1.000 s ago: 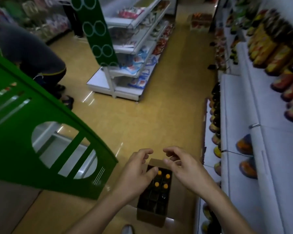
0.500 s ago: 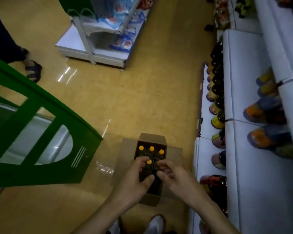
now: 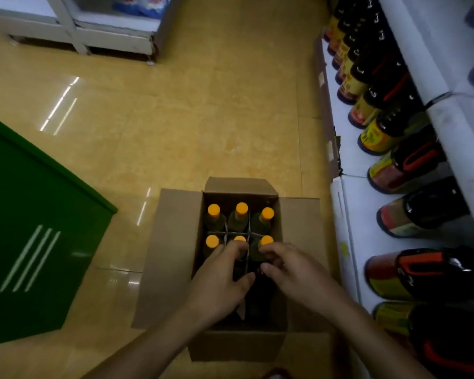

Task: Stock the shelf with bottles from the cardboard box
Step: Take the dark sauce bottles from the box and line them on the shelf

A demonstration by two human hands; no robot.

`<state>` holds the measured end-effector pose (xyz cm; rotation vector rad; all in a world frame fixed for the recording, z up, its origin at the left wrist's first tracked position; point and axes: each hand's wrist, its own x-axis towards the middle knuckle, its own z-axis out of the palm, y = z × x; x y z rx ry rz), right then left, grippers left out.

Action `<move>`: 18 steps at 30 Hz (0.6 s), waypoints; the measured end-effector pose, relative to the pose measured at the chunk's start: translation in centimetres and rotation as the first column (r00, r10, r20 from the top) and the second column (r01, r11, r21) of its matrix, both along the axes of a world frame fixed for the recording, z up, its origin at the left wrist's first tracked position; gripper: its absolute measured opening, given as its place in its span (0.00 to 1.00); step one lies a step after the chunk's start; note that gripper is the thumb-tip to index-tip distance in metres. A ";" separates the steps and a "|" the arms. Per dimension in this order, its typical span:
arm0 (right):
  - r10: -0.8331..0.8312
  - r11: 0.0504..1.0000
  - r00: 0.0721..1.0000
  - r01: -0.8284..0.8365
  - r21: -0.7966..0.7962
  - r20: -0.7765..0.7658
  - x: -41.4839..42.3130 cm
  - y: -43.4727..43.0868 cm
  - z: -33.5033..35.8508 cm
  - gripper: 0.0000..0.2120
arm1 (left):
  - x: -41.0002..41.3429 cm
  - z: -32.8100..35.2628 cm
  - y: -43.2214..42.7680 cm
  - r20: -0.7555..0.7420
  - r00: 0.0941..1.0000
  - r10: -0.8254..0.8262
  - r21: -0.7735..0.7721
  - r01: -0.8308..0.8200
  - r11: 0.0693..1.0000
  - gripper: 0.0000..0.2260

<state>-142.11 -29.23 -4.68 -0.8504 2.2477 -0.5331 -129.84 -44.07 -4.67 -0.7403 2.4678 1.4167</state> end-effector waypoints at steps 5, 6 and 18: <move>0.084 0.994 0.990 -0.076 0.076 -0.115 -0.7 -0.5 -5.7 0.18 | -1.7 -7.2 -1.1 -0.011 0.991 -0.136 -0.045 0.136 0.990 0.25; 0.116 0.990 0.984 -0.103 0.096 -0.138 -0.9 -0.6 -6.4 0.19 | -2.1 -8.2 -1.2 -0.013 0.988 -0.157 -0.041 0.156 0.987 0.25; 0.549 0.788 0.788 -0.378 0.486 -0.277 -0.2 -2.0 -10.2 0.24 | -4.6 -13.3 -1.5 0.154 0.910 -0.386 -0.113 0.404 0.908 0.22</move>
